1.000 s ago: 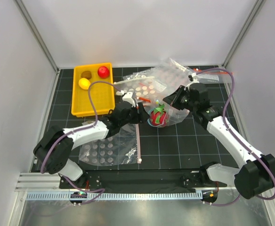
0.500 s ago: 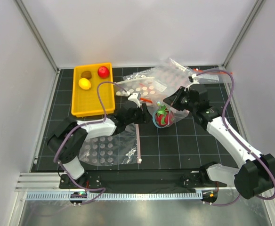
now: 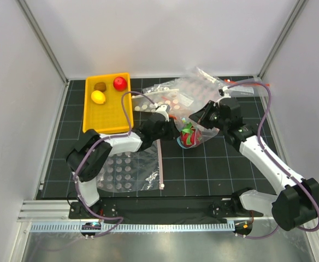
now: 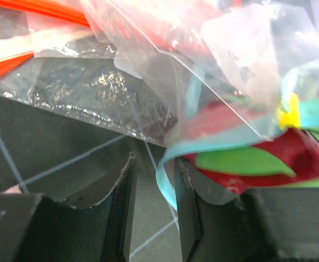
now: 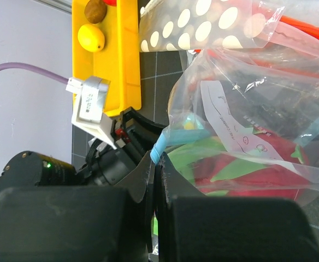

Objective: Place the food in the zip-top bag and seal the zipper
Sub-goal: Adjust the zipper food storage bag at the center of the board.

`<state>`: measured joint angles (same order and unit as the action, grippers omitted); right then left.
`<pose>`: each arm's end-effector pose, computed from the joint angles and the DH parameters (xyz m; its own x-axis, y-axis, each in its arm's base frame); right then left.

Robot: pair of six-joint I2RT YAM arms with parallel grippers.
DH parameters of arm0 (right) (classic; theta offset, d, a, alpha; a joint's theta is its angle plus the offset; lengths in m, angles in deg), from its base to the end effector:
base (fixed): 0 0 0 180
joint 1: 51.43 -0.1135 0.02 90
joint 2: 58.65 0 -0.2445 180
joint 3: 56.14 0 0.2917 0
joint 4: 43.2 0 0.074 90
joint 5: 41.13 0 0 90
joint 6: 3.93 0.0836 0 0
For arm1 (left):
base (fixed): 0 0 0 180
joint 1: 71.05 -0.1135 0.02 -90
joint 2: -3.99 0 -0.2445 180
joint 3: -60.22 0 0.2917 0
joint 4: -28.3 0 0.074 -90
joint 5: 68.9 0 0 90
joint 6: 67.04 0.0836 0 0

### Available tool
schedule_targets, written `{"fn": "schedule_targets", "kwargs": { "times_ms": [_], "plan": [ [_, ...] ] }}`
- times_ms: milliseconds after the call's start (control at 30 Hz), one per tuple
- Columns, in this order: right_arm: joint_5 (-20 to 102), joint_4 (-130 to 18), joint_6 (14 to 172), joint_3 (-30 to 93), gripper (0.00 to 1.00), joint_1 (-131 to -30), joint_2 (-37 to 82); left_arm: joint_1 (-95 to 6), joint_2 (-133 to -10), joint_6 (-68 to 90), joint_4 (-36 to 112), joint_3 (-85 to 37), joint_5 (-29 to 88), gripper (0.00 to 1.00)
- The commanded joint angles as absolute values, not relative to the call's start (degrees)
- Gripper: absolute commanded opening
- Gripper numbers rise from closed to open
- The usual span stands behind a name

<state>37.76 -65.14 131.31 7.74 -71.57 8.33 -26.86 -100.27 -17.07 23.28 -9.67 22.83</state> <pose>0.3297 0.1381 0.2567 -0.6361 0.5089 -0.5800 -0.0712 0.7098 0.7008 0.3269 -0.3213 0.1086 -0.7294 -0.1876 -0.6579 0.3219 0.7545 -0.5720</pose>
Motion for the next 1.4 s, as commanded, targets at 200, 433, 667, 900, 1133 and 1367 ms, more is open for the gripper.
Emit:
{"fn": "schedule_targets", "kwargs": {
  "times_ms": [200, 433, 667, 900, 1133, 1367],
  "plan": [
    [37.7, -59.7, 132.0, 8.6, 0.01, -71.6, 4.9, -26.0, -103.5, -18.5, 22.5, -13.1, 26.8, 0.14],
    [43.2, -64.4, 128.3, 10.6, 0.01, -71.6, 4.2, -25.5, -97.2, -17.0, 31.1, -15.8, 23.7, 0.00],
    [61.8, -75.5, 121.0, 16.1, 0.01, -71.5, 3.1, -24.8, -86.5, -14.8, 51.7, -22.0, 24.3, 0.00],
    [67.7, -77.9, 119.5, 17.2, 0.01, -71.6, 1.9, -24.8, -79.9, -13.1, 64.8, -30.7, 23.3, 0.00],
    [69.0, -80.6, 116.1, 22.9, 0.01, -71.6, -0.1, -24.7, -83.4, -14.8, 73.5, -44.4, 27.7, 0.00],
    [73.1, -83.6, 112.2, 26.7, 0.01, -73.3, -0.9, -24.7, -88.9, -14.6, 72.8, -46.5, 31.2, 0.00]
  ]
}}
